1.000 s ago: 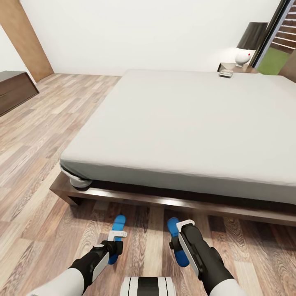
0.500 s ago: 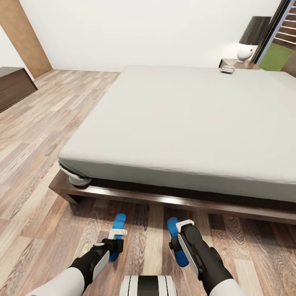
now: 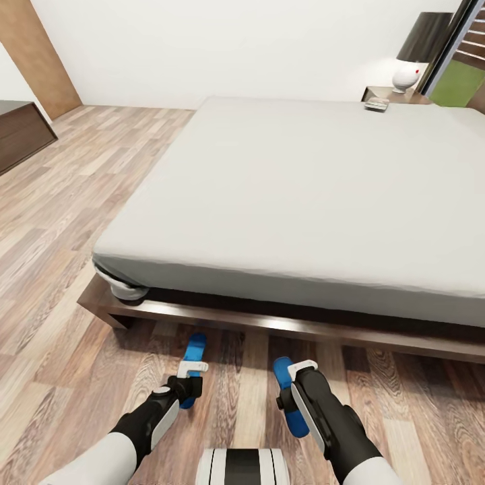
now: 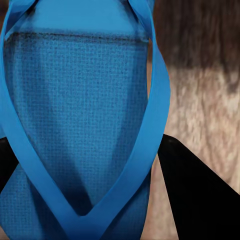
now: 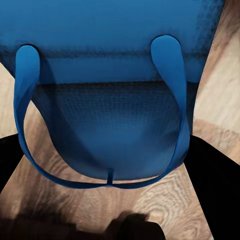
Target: In the bedroom, move the book from the bed onto either nightstand, and place the two sandals side by side next to the bed.
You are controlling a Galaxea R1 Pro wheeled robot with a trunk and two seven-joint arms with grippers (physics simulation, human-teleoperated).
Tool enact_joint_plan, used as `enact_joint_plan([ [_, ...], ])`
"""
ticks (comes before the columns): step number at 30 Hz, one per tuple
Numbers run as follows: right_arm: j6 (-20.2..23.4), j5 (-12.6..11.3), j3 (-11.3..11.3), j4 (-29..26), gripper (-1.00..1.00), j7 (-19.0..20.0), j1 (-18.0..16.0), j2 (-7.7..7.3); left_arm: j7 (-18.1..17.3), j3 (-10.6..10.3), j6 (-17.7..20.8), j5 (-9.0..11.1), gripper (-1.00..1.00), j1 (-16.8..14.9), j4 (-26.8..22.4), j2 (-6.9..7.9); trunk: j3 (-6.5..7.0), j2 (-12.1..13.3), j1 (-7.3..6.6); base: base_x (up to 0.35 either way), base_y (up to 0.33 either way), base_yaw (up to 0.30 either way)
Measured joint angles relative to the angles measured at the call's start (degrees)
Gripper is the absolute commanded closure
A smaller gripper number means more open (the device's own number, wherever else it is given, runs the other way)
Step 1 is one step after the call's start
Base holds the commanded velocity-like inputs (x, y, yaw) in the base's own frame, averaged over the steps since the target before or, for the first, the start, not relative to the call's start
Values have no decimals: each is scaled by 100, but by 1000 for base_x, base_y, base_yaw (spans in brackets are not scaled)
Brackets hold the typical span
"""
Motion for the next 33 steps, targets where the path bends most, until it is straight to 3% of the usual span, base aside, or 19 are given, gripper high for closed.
enact_joint_plan([
  [9,0,2,2,-6,100,-1,0,0,4,-1,-171,-9,100,0,-10,2,-45,-3,5,0,0,0],
  [22,0,8,2,-6,100,0,0,0,-5,-1,-230,-8,100,0,-7,2,-244,-15,28,0,0,0],
  [29,0,11,2,-7,100,-1,0,1,-8,-1,-231,-10,100,0,-14,6,-245,-15,28,0,0,0],
  [33,0,8,2,-6,100,0,0,0,-8,0,-231,-7,100,0,-15,20,-333,-20,39,0,0,0],
])
